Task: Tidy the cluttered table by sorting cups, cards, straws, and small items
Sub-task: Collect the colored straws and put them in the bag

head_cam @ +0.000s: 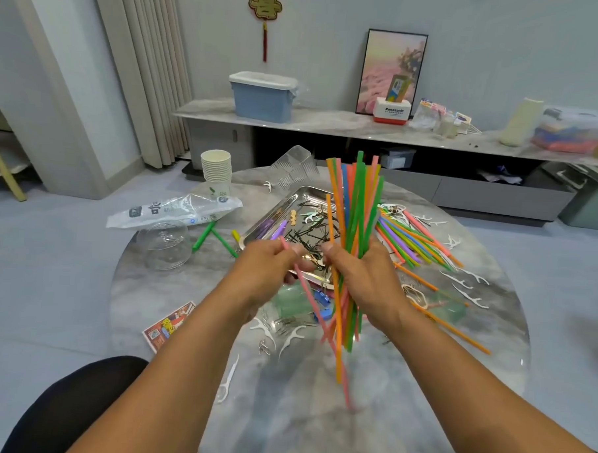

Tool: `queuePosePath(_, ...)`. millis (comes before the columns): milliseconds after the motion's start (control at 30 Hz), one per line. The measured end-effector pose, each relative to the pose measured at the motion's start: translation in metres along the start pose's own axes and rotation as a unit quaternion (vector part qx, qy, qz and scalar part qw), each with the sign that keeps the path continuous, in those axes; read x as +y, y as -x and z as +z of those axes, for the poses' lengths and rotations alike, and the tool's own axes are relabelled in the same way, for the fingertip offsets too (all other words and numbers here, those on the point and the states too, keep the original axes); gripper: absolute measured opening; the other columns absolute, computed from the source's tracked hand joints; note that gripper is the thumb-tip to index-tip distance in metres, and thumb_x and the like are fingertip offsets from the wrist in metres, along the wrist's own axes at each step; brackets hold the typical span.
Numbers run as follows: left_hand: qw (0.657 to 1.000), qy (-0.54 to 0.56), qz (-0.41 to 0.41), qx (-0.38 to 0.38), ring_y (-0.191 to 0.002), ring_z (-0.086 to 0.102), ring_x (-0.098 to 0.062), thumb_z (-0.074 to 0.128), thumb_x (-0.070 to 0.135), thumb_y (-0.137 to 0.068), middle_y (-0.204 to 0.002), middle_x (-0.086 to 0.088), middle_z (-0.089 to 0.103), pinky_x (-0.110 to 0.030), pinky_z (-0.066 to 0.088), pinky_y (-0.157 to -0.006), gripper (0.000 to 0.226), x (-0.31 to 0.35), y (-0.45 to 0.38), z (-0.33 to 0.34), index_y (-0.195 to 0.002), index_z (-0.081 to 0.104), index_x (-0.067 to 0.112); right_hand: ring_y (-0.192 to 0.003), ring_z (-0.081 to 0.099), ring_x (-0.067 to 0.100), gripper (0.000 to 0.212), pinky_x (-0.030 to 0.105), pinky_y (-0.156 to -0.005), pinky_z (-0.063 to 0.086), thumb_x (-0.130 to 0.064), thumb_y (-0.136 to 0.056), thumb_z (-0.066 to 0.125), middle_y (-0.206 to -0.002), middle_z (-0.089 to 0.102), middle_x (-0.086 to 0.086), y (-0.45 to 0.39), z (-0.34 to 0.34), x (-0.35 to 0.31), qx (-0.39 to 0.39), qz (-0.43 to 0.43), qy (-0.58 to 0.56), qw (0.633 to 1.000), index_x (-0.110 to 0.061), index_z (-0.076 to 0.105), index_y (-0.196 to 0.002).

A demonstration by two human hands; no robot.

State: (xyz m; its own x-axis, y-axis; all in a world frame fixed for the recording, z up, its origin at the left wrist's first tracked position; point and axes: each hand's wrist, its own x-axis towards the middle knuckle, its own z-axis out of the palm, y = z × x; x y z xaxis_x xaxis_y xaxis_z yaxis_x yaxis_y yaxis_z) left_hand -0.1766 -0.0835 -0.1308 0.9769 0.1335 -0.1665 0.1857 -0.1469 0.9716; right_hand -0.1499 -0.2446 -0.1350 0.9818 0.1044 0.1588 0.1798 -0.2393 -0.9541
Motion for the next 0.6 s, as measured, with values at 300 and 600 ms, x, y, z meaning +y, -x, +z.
queuePosePath(300, 0.983, 0.131, 0.088, 0.097, -0.069, 0.067, -0.011, 0.055, 0.034, -0.102, -0.071, 0.002, 0.072, -0.029, 0.054, -0.064, 0.034, 0.026, -0.012, 0.016, -0.077, 0.074, 0.020, -0.080, 0.069, 0.021, 0.019, 0.041, -0.075, 0.060, -0.011, -0.095, 0.069, -0.085, 0.072, 0.002, 0.007, 0.015, 0.001, -0.107, -0.052, -0.020, 0.993, -0.025, 0.069, -0.108)
queuePosePath(600, 0.960, -0.163, -0.094, 0.207, -0.112, 0.060, -0.031, 0.057, 0.017, -0.094, -0.128, -0.011, 0.061, -0.033, 0.045, -0.083, 0.045, -0.031, -0.099, -0.038, -0.138, 0.047, 0.012, -0.060, 0.066, 0.016, 0.008, 0.041, -0.065, 0.061, -0.025, -0.095, 0.069, -0.071, 0.069, 0.006, -0.021, 0.001, 0.007, 0.025, -0.016, -0.011, 0.999, -0.017, 0.066, -0.097)
